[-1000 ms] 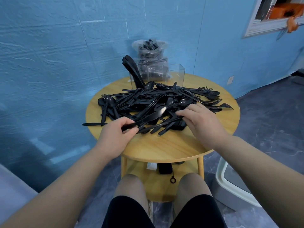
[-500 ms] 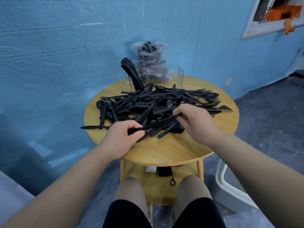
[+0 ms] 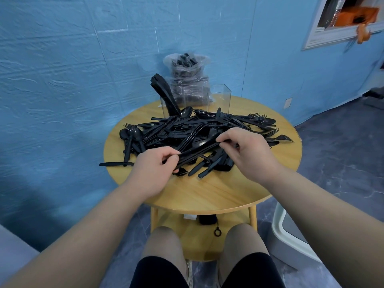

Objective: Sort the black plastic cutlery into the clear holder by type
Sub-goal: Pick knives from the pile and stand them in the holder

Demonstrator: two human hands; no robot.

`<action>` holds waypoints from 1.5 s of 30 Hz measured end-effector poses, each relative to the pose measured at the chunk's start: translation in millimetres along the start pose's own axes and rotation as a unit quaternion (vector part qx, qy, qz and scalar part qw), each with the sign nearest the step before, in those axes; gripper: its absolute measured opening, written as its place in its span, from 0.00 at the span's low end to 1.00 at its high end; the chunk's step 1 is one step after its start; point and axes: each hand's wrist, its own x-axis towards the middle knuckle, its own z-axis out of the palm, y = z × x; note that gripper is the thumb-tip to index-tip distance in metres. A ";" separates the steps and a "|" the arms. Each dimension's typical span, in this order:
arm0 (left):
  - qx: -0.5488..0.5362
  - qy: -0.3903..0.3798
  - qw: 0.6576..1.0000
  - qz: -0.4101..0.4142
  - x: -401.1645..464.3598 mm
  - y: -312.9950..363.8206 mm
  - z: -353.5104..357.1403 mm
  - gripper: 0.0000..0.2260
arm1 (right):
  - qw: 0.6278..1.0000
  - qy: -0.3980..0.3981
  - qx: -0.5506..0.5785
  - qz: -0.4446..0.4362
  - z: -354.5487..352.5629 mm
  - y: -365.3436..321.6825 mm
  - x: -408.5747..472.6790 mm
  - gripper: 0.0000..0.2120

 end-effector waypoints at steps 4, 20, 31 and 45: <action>-0.030 -0.038 0.999 0.020 -3.0 1.8 -1.2 0.08 | 0.999 0.043 0.001 -0.006 5.8 2.9 1.4 0.06; 0.115 -0.092 0.985 0.092 3.9 5.5 -1.3 0.13 | 0.997 0.065 0.026 0.021 4.4 -0.8 8.0 0.13; 0.171 0.021 0.985 0.029 33.5 10.8 16.5 0.11 | 0.987 0.012 -0.107 0.118 7.6 50.7 -12.7 0.11; 0.231 0.001 0.973 0.017 71.1 21.6 36.7 0.05 | 0.991 -0.045 -0.099 0.077 8.1 61.6 -19.9 0.12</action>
